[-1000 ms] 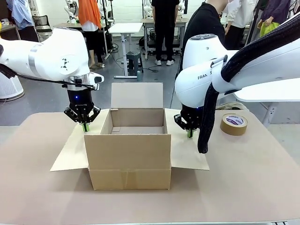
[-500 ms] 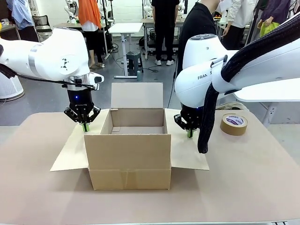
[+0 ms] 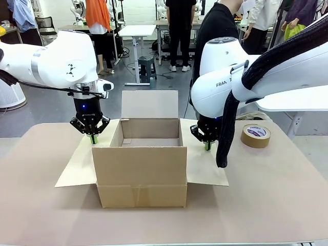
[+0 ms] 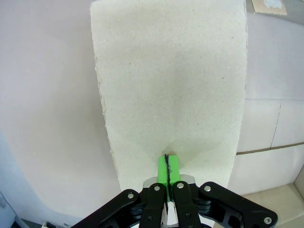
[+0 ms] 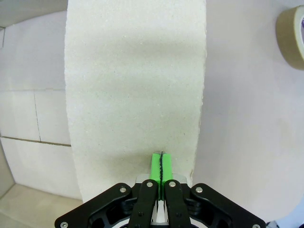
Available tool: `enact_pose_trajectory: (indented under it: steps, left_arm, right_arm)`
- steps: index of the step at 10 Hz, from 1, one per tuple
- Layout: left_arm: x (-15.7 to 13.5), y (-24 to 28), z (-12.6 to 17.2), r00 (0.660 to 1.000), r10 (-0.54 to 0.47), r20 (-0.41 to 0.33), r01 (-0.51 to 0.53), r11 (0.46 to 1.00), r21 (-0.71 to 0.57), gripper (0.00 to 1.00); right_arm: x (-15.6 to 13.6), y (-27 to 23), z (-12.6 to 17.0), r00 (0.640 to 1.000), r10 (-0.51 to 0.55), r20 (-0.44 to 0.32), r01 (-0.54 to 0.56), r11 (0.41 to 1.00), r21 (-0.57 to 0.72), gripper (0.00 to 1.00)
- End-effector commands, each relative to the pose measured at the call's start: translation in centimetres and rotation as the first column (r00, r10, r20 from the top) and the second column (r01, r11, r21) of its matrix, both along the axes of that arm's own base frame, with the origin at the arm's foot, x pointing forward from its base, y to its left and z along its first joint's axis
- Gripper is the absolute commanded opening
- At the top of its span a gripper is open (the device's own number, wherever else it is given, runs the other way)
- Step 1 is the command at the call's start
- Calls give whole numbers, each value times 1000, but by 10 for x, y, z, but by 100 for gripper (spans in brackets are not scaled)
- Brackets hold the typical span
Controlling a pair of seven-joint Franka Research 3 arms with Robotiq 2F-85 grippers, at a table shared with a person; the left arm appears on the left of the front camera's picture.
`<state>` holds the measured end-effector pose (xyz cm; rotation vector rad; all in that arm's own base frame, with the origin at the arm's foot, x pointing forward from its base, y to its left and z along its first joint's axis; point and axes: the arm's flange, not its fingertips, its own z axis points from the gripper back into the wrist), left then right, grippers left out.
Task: Wrap the clocks to prevent damage.
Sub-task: Once the human has placed the objects inside and stepped back, release both hands from the side flaps of the Package Box.
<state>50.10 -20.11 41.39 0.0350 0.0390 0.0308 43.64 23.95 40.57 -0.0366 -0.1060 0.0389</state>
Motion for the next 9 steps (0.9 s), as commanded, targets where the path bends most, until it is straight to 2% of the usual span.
enact_pose_trajectory:
  steps: [1, 9]
  left_arm:
    - [-1, 1, -1, 1000, -3, -6, 3, 1000, 10, 0]
    - [-1, 1, -1, 1000, -3, -6, 3, 1000, 10, 0]
  right_arm:
    - [-1, -1, -2, 1000, -1, -2, 0, 1000, -3, 1]
    - [-1, -1, -2, 1000, -1, -2, 0, 1000, -3, 1]
